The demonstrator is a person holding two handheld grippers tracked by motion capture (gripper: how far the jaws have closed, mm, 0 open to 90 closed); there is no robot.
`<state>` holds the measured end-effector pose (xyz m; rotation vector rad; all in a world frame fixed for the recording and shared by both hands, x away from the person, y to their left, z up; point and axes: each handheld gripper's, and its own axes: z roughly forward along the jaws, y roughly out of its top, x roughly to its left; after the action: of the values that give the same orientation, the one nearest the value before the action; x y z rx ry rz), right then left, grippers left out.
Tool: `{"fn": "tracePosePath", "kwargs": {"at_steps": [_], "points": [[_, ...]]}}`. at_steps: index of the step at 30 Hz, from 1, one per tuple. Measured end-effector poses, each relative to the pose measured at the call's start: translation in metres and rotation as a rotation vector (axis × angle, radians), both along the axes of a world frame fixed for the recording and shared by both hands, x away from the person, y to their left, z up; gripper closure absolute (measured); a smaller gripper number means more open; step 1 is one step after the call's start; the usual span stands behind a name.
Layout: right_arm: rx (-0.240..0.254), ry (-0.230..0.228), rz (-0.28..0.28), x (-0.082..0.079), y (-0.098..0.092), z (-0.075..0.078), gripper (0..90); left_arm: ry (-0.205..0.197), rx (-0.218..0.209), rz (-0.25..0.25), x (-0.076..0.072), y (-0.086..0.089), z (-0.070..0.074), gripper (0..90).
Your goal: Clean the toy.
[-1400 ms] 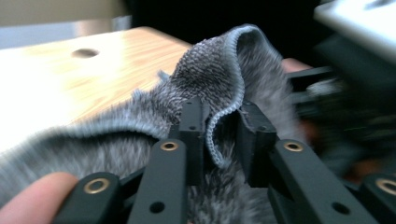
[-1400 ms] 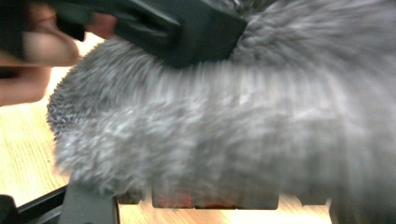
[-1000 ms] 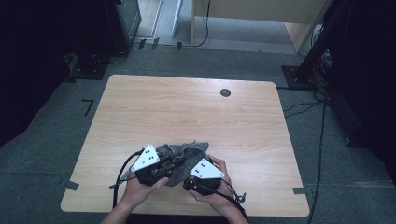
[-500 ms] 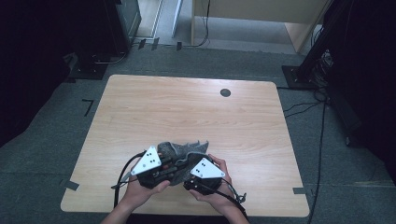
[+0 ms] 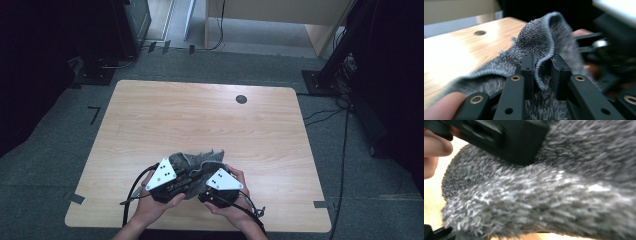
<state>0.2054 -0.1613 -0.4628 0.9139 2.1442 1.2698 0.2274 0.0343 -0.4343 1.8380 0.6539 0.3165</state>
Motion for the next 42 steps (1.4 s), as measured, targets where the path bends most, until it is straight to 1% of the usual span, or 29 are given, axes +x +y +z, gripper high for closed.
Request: {"fn": "tracePosePath", "kwargs": {"at_steps": [2, 4, 6, 7, 8, 10, 11, 12, 13, 14, 18, 19, 20, 23, 25, 26, 27, 28, 30, 31, 33, 34, 35, 36, 37, 38, 39, 40, 42], "points": [[-0.006, -0.001, 0.006, -0.001, 0.001, 0.000, 34.7, 0.048, -0.007, 0.040, 0.006, 0.005, -0.003, 73.1], [-0.008, -0.003, 0.019, -0.002, 0.005, -0.001, 34.7, 0.057, 0.003, 0.072, 0.007, 0.006, -0.003, 72.5], [-0.005, -0.008, 0.021, -0.002, 0.005, -0.001, 34.7, 0.049, -0.039, 0.028, 0.003, 0.005, 0.000, 68.9], [-0.005, -0.008, 0.021, -0.002, 0.005, -0.001, 34.7, 0.049, -0.039, 0.028, 0.003, 0.005, 0.000, 65.1], [-0.003, -0.008, 0.019, -0.001, 0.005, -0.001, 34.8, 0.040, -0.057, -0.009, 0.000, 0.003, 0.001, 65.1], [0.001, -0.007, 0.011, -0.001, 0.003, 0.000, 34.7, -0.013, -0.005, 0.004, -0.005, -0.004, 0.001, 60.2], [0.001, -0.008, 0.010, -0.001, 0.002, 0.000, 34.7, -0.016, 0.014, 0.024, -0.004, -0.005, 0.000, 58.8], [0.001, -0.010, 0.004, -0.002, 0.002, 0.001, 34.7, 0.032, 0.001, 0.043, 0.002, -0.001, -0.004, 57.8], [0.000, -0.010, 0.005, -0.003, 0.002, 0.001, 34.8, 0.032, 0.001, 0.043, 0.002, -0.001, -0.004, 55.5], [-0.002, -0.007, 0.004, -0.003, 0.003, 0.001, 34.8, 0.086, -0.031, 0.034, 0.008, 0.004, -0.005, 55.3], [-0.005, -0.005, 0.002, -0.003, 0.005, -0.001, 34.8, 0.074, -0.017, 0.046, 0.006, 0.003, -0.004, 56.9], [0.000, -0.009, 0.006, -0.003, 0.005, -0.001, 34.7, 0.084, -0.042, 0.030, 0.006, 0.004, -0.003, 58.1], [0.000, -0.009, 0.006, -0.003, 0.005, -0.001, 34.7, 0.084, -0.042, 0.030, 0.006, 0.004, -0.003, 59.5], [0.008, -0.018, -0.004, -0.003, 0.002, 0.001, 34.7, 0.077, -0.073, -0.016, 0.004, 0.006, -0.001, 62.9], [0.014, -0.017, -0.009, -0.003, 0.002, 0.002, 34.7, 0.051, -0.038, -0.023, 0.001, 0.002, -0.001, 62.5], [0.005, -0.014, -0.019, -0.003, 0.002, 0.002, 34.7, 0.032, 0.014, -0.027, 0.000, -0.003, -0.001, 59.1], [0.005, -0.014, -0.019, -0.003, 0.002, 0.002, 34.7, 0.032, 0.014, -0.027, 0.000, -0.003, -0.001, 55.5], [0.000, -0.006, -0.024, -0.003, 0.003, 0.000, 34.7, 0.023, 0.050, -0.026, 0.000, -0.006, -0.003, 55.5], [-0.013, 0.004, -0.026, -0.002, 0.005, -0.003, 34.7, 0.005, 0.111, -0.004, 0.000, -0.010, -0.006, 51.3], [-0.027, 0.006, -0.030, -0.003, 0.007, -0.005, 34.8, 0.012, 0.125, 0.020, 0.000, -0.011, -0.008, 50.6], [-0.033, 0.004, -0.032, -0.003, 0.008, -0.005, 34.7, 0.005, 0.125, 0.030, -0.001, -0.010, -0.008, 54.0], [-0.031, -0.002, -0.033, -0.003, 0.008, -0.004, 34.8, -0.020, 0.107, 0.026, -0.004, -0.009, -0.005, 64.3], [-0.031, -0.002, -0.033, -0.003, 0.008, -0.004, 34.8, -0.020, 0.107, 0.026, -0.004, -0.009, -0.005, 72.2], [-0.029, -0.003, -0.035, -0.003, 0.007, -0.004, 34.7, -0.033, 0.094, 0.019, -0.006, -0.007, -0.003, 72.2], [-0.028, -0.006, -0.037, -0.003, 0.007, -0.004, 34.7, -0.037, 0.083, 0.012, -0.006, -0.007, -0.002, 81.2], [-0.021, -0.006, -0.042, -0.003, 0.006, -0.003, 34.7, -0.035, 0.068, 0.006, -0.006, -0.005, -0.001, 83.9], [-0.017, -0.017, -0.042, -0.003, 0.005, -0.002, 34.7, -0.025, 0.053, 0.000, -0.005, -0.003, 0.000, 85.0], [-0.018, -0.020, -0.049, -0.003, 0.004, -0.001, 34.7, 0.010, 0.011, 0.026, 0.000, 0.004, 0.001, 84.8], [-0.008, -0.025, -0.055, -0.003, 0.002, 0.000, 34.7, 0.022, 0.005, 0.051, 0.004, 0.008, 0.001, 79.3]]}}
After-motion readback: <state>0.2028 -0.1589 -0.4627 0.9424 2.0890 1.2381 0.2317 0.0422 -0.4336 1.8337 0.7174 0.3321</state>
